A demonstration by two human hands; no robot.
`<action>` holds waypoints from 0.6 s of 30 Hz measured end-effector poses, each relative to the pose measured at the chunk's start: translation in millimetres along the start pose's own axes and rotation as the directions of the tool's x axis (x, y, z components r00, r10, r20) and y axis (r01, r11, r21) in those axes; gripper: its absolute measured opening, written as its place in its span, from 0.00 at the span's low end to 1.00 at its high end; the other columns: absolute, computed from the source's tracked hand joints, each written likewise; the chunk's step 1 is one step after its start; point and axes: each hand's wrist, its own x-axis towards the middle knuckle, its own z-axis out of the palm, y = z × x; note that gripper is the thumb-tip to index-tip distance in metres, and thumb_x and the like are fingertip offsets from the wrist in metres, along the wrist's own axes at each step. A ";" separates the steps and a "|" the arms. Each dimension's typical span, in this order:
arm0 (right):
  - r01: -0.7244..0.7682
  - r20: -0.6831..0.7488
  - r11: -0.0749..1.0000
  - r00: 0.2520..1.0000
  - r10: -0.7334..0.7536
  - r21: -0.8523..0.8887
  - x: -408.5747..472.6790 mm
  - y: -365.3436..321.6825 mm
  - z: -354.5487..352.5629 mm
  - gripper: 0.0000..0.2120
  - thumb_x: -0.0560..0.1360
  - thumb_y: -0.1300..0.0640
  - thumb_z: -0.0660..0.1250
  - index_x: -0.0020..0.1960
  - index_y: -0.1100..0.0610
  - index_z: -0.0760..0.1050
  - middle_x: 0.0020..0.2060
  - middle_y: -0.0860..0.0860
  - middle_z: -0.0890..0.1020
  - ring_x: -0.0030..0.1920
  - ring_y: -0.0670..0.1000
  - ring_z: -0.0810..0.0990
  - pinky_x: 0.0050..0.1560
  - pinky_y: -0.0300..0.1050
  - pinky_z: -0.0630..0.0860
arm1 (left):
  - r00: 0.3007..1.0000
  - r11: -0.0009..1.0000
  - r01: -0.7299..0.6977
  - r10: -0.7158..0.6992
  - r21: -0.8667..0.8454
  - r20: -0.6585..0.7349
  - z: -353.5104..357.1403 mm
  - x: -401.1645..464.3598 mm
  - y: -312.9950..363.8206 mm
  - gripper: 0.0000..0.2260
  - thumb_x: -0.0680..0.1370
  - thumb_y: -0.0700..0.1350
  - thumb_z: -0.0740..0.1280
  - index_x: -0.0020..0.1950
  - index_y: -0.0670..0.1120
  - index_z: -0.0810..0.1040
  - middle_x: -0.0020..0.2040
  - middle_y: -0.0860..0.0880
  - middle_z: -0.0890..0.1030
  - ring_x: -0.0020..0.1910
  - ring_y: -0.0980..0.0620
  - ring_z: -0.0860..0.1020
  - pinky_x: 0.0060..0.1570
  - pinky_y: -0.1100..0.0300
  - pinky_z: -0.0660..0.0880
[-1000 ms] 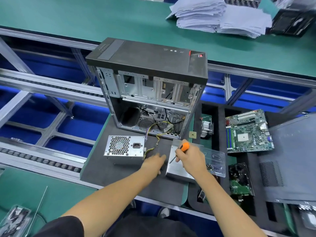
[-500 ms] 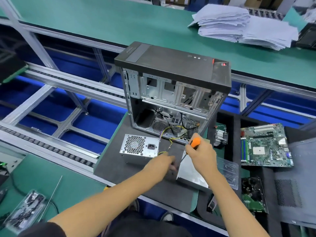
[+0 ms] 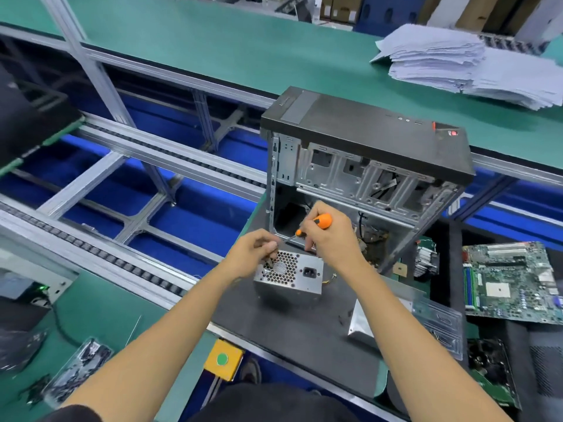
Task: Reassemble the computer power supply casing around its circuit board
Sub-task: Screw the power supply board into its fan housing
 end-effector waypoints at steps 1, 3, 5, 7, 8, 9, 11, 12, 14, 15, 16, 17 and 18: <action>0.001 0.001 1.000 1.000 -0.001 0.009 3.8 -2.1 4.7 0.03 0.71 0.51 0.64 0.39 0.48 0.73 0.25 0.51 0.81 0.27 0.46 0.78 0.34 0.50 0.76 | 1.000 1.000 -0.003 0.003 -0.013 0.003 -2.7 1.1 -1.4 0.06 0.83 0.38 0.66 0.50 0.45 0.82 0.37 0.50 0.82 0.39 0.55 0.80 0.42 0.60 0.78; -0.006 0.001 1.000 1.000 0.006 0.023 9.6 -4.7 10.8 0.04 0.71 0.50 0.64 0.39 0.48 0.73 0.25 0.52 0.81 0.24 0.45 0.76 0.33 0.46 0.71 | 1.000 0.999 -0.014 0.014 -0.049 0.008 -7.6 3.9 -3.6 0.07 0.83 0.38 0.65 0.48 0.43 0.82 0.37 0.49 0.83 0.39 0.53 0.80 0.42 0.58 0.79; -0.007 0.005 1.000 1.000 0.007 0.026 14.5 -7.2 15.3 0.04 0.71 0.50 0.64 0.39 0.48 0.74 0.25 0.52 0.81 0.24 0.45 0.75 0.34 0.46 0.70 | 1.000 0.998 -0.021 0.023 -0.064 0.018 -14.1 6.0 -5.2 0.05 0.82 0.37 0.67 0.49 0.42 0.82 0.39 0.46 0.84 0.40 0.50 0.81 0.44 0.54 0.81; -0.005 0.016 1.000 1.000 0.005 0.014 17.7 -9.9 18.1 0.04 0.71 0.51 0.64 0.38 0.49 0.73 0.25 0.53 0.81 0.24 0.45 0.76 0.35 0.49 0.73 | 0.999 0.998 -0.035 0.036 -0.054 0.029 -20.8 7.5 -7.2 0.03 0.81 0.37 0.69 0.48 0.42 0.82 0.39 0.44 0.84 0.40 0.49 0.83 0.45 0.55 0.81; -0.003 0.025 1.000 1.000 0.003 -0.002 18.9 -11.7 19.1 0.04 0.71 0.51 0.64 0.38 0.49 0.73 0.25 0.53 0.81 0.25 0.46 0.77 0.36 0.51 0.75 | 0.999 0.998 -0.041 0.042 -0.050 0.033 -23.8 8.6 -8.3 0.03 0.80 0.36 0.70 0.48 0.42 0.82 0.39 0.44 0.85 0.40 0.48 0.83 0.46 0.57 0.81; -0.002 0.036 1.000 0.999 0.003 -0.020 20.3 -13.7 19.8 0.04 0.71 0.51 0.64 0.38 0.50 0.73 0.25 0.53 0.80 0.27 0.47 0.78 0.38 0.54 0.78 | 0.998 0.998 -0.047 0.049 -0.036 0.040 -26.3 9.3 -8.3 0.03 0.79 0.36 0.71 0.47 0.43 0.82 0.39 0.43 0.85 0.40 0.48 0.84 0.46 0.58 0.81; -0.004 0.067 0.998 0.998 0.008 -0.061 23.5 -17.6 21.2 0.05 0.71 0.51 0.63 0.38 0.50 0.73 0.25 0.52 0.80 0.26 0.46 0.77 0.41 0.57 0.80 | 0.995 0.998 -0.066 0.065 0.011 0.080 -30.2 11.6 -8.2 0.03 0.78 0.36 0.73 0.46 0.43 0.82 0.40 0.43 0.86 0.41 0.49 0.85 0.46 0.61 0.80; -0.010 0.086 0.996 0.996 0.017 -0.089 25.7 -19.7 21.9 0.05 0.71 0.50 0.63 0.38 0.50 0.73 0.25 0.52 0.81 0.25 0.45 0.76 0.41 0.57 0.80 | 0.992 0.995 -0.081 0.075 0.054 0.103 -31.7 13.2 -8.5 0.03 0.77 0.37 0.73 0.46 0.43 0.82 0.40 0.44 0.86 0.41 0.50 0.85 0.46 0.63 0.79; -0.033 0.135 0.990 0.990 0.051 -0.134 30.9 -25.7 22.7 0.06 0.71 0.48 0.63 0.39 0.49 0.74 0.26 0.51 0.81 0.26 0.44 0.76 0.43 0.55 0.79 | 0.987 0.982 -0.105 0.084 0.159 0.136 -33.4 16.9 -8.1 0.04 0.76 0.40 0.75 0.45 0.46 0.81 0.40 0.48 0.86 0.43 0.52 0.85 0.46 0.66 0.78; -0.049 0.165 0.989 0.984 0.072 -0.139 33.4 -29.0 22.8 0.08 0.71 0.46 0.62 0.39 0.49 0.75 0.27 0.51 0.82 0.26 0.44 0.76 0.42 0.54 0.78 | 0.985 0.975 -0.112 0.084 0.190 0.149 -34.0 18.9 -7.6 0.05 0.76 0.40 0.75 0.44 0.47 0.81 0.40 0.49 0.86 0.43 0.53 0.85 0.47 0.66 0.78; -0.064 0.194 0.989 0.977 0.090 -0.135 35.9 -32.3 23.0 0.11 0.70 0.43 0.61 0.39 0.49 0.76 0.29 0.52 0.83 0.25 0.46 0.77 0.40 0.54 0.78 | 0.983 0.969 -0.121 0.087 0.214 0.159 -34.4 21.3 -7.2 0.05 0.76 0.40 0.76 0.43 0.47 0.81 0.40 0.50 0.85 0.43 0.54 0.84 0.47 0.66 0.77; -0.072 0.215 0.988 0.971 0.101 -0.140 38.4 -35.2 22.9 0.13 0.70 0.42 0.61 0.40 0.50 0.77 0.30 0.52 0.83 0.25 0.48 0.78 0.38 0.54 0.79 | 0.982 0.961 -0.135 0.098 0.241 0.161 -35.0 24.0 -6.4 0.06 0.75 0.41 0.76 0.43 0.48 0.81 0.40 0.52 0.85 0.42 0.56 0.83 0.46 0.67 0.76; -0.067 0.223 0.984 0.969 0.104 -0.164 41.0 -37.5 22.9 0.14 0.70 0.42 0.60 0.40 0.51 0.77 0.30 0.52 0.83 0.25 0.50 0.79 0.38 0.54 0.79 | 0.981 0.950 -0.153 0.114 0.271 0.155 -35.4 27.4 -5.3 0.07 0.75 0.41 0.77 0.42 0.49 0.80 0.40 0.53 0.84 0.41 0.58 0.81 0.46 0.68 0.75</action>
